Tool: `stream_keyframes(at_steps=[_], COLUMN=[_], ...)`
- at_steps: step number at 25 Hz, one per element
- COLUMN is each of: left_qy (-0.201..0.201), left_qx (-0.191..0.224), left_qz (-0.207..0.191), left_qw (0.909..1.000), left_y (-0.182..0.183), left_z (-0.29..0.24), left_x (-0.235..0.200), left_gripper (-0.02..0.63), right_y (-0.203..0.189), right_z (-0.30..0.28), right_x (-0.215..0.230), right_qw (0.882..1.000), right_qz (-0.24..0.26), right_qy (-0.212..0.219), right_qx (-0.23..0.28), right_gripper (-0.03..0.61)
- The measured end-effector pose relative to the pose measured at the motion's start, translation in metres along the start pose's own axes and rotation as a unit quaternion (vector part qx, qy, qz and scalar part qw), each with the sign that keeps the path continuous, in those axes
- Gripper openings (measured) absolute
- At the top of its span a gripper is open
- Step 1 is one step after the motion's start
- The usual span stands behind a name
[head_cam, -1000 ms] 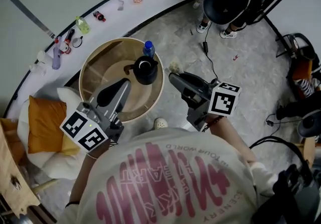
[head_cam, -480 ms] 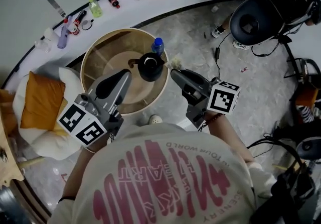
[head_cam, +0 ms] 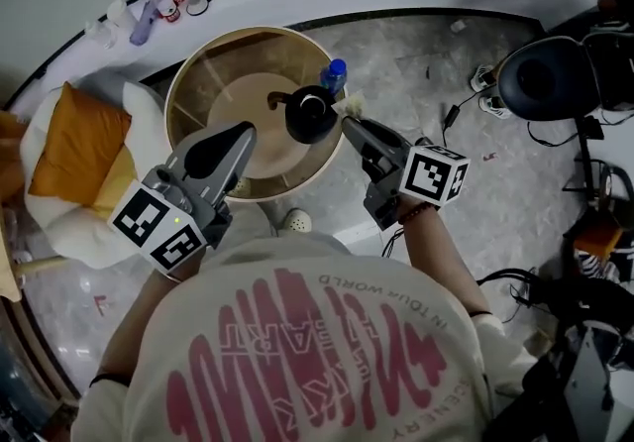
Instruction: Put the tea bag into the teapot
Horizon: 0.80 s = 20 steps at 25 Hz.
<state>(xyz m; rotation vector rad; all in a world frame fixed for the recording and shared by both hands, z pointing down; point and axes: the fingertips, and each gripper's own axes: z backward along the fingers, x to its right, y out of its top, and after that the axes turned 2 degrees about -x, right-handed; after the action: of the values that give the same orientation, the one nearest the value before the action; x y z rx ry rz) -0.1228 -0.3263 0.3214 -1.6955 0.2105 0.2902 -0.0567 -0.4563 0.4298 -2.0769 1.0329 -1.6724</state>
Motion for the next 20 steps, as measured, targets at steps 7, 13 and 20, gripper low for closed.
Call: stream_keyframes(at_steps=[7,13,20], left_qy=[0.007,0.015,0.017], left_qx=[-0.006,0.002,-0.006], left_qz=[0.002,0.018,0.027], left_qw=[1.0000,0.9997,0.9995], left_y=[0.002,0.009,0.009], left_z=[-0.002,0.001,0.008], left_x=[-0.019,-0.043,-0.065], left_gripper=[0.012,0.012,0.012], right_y=[-0.011,-0.024,-0.040], right_z=[-0.018,-0.034,-0.053], right_x=[0.033,0.054,0.075], right_qw=[0.996,0.987,0.979], right_qz=[0.032,0.056,0.053], right_qy=[-0.063,-0.107,-0.142], right_qx=[-0.055,-0.102,-0.138], right_gripper=[0.086,0.086,0.086])
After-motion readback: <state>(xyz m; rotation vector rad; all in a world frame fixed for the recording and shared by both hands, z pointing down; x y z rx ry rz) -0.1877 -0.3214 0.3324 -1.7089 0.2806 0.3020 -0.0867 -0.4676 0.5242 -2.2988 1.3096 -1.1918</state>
